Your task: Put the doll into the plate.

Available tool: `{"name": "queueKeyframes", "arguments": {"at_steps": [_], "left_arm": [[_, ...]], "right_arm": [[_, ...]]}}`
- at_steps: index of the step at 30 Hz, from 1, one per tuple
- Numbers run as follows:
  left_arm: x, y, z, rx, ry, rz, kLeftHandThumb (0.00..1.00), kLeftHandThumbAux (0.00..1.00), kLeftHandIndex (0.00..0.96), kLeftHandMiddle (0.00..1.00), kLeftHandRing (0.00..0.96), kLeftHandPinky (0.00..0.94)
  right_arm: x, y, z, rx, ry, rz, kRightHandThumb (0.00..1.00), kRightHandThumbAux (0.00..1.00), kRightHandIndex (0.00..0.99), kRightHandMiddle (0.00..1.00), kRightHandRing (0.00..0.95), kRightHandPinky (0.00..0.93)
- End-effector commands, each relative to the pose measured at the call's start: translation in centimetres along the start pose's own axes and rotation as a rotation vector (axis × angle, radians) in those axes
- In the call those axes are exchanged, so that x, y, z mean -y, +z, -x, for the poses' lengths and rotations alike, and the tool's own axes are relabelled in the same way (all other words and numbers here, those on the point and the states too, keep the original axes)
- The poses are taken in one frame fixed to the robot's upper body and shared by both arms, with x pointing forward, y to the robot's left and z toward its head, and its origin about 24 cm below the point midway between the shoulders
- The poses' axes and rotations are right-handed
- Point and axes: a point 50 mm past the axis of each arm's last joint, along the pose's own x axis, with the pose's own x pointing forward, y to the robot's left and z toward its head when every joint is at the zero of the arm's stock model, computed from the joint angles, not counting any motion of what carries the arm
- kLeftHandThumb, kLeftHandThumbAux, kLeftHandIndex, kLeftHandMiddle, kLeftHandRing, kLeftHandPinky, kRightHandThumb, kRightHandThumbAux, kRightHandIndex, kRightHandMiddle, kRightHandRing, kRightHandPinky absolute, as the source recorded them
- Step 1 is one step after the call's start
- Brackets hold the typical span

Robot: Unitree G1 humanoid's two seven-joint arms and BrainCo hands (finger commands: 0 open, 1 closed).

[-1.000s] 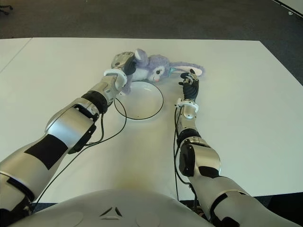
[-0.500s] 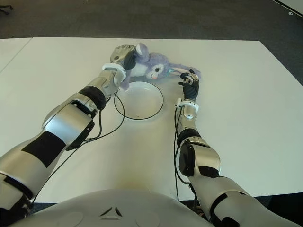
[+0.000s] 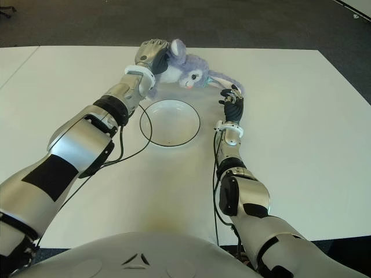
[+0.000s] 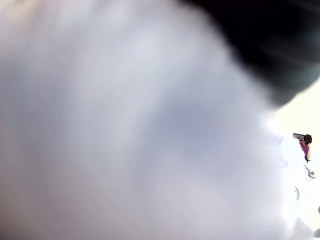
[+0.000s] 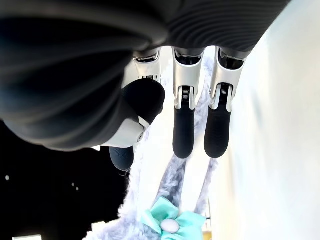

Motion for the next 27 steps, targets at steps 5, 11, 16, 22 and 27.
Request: {"name": "queueKeyframes", "arguments": {"at_steps": [5, 11, 16, 22, 27], "left_arm": [[-2.4, 0.5, -0.8, 0.076, 0.099, -0.065, 0.727, 0.698, 0.441, 0.801, 0.792, 0.799], [-3.7, 1.1, -1.2, 0.108, 0.134, -0.059, 0.726, 0.698, 0.441, 0.804, 0.796, 0.819], [-4.3, 1.4, -1.3, 0.141, 0.167, -0.045, 0.726, 0.698, 0.441, 0.808, 0.800, 0.820], [-4.7, 1.6, -1.3, 0.168, 0.200, -0.036, 0.725, 0.699, 0.441, 0.811, 0.804, 0.825], [-5.1, 1.6, -1.2, 0.200, 0.229, -0.020, 0.725, 0.699, 0.441, 0.811, 0.806, 0.826]], "right_arm": [[1.8, -10.8, 10.1, -0.521, -0.073, 0.013, 1.000, 0.705, 0.432, 0.132, 0.217, 0.402], [1.8, -10.7, 10.0, -0.515, -0.070, 0.029, 0.726, 0.724, 0.414, 0.143, 0.164, 0.180], [1.7, -10.6, 9.9, -0.512, -0.068, 0.037, 0.721, 0.724, 0.414, 0.152, 0.116, 0.106], [1.7, -10.6, 9.8, -0.508, -0.068, 0.049, 0.716, 0.724, 0.415, 0.147, 0.063, 0.039], [1.7, -10.5, 9.7, -0.507, -0.068, 0.064, 0.714, 0.725, 0.415, 0.148, 0.044, 0.023]]}}
